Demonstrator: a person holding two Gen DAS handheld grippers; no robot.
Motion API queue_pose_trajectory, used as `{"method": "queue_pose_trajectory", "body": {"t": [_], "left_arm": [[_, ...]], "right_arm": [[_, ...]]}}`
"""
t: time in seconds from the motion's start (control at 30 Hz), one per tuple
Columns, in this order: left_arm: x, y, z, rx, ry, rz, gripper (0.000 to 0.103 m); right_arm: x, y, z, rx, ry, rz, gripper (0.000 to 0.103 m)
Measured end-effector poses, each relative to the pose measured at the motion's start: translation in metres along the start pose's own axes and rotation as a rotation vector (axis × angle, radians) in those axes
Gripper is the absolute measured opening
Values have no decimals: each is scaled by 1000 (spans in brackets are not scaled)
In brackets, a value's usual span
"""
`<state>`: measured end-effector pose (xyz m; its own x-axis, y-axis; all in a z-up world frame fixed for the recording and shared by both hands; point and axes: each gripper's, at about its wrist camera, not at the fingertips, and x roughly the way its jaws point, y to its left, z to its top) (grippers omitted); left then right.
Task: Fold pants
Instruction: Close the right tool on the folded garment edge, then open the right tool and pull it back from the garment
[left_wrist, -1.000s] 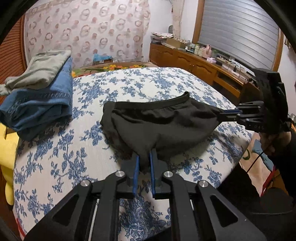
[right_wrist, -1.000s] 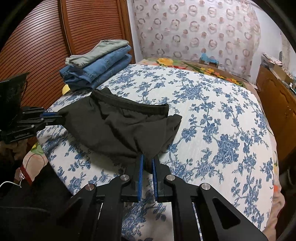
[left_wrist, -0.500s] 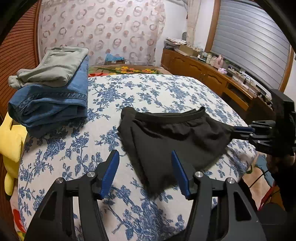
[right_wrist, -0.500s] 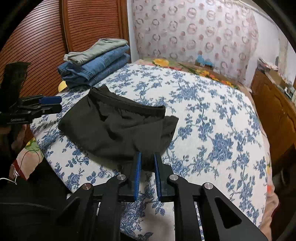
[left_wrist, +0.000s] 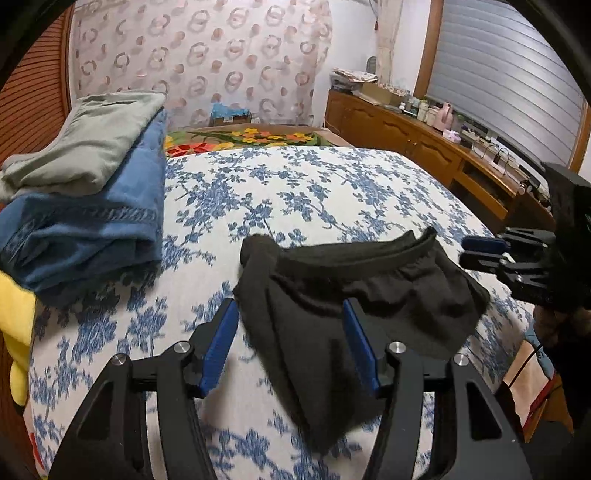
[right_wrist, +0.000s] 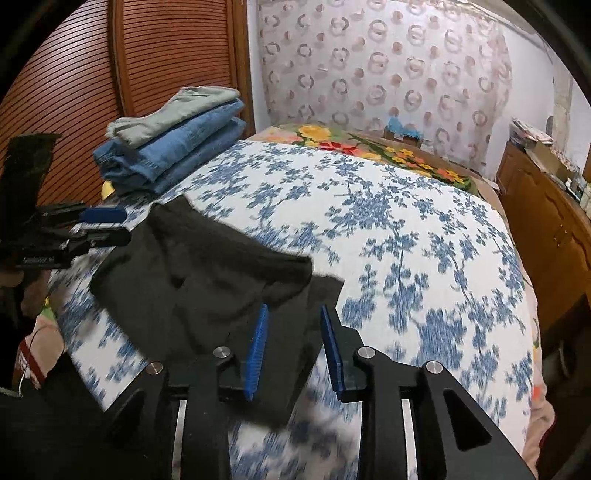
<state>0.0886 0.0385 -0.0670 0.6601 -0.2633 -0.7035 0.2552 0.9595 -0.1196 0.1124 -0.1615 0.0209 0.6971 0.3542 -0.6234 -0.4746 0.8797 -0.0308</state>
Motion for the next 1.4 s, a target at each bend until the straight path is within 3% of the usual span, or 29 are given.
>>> {"method": "queue_pose_trajectory", "body": {"t": [0.23,0.53,0.6,0.63,0.7,0.83,1.0,1.13,1.2,1.27,1.4], "left_arm": [[23,1,12,22,31,24,59],[38,10,14,25,34,69,59],[41,11,15,23,39,73,59],[42,11,14,22,41,72,59],[44,12,14,18,43,68,59],[44,12,13,17,50,53,59],[47,14,14,5,58,43,59],[49,15,14,-1,62,42,60],[49,15,14,0,62,43,60],[49,15,14,-2,62,43,60],[51,16,14,-5,64,40,60]], "right_arm": [[44,-16,18,59,44,31,30],[55,-25,25,110,30,103,30],[59,-26,26,113,34,112,24],[61,-26,27,113,38,125,11],[62,-27,28,109,31,121,6],[52,-29,31,142,-53,45,6],[58,-29,28,148,-24,39,6],[54,-26,29,130,-10,-3,15],[48,-23,29,121,-3,-14,23],[44,-22,26,119,5,-22,39],[39,-22,17,146,26,-9,46]]}}
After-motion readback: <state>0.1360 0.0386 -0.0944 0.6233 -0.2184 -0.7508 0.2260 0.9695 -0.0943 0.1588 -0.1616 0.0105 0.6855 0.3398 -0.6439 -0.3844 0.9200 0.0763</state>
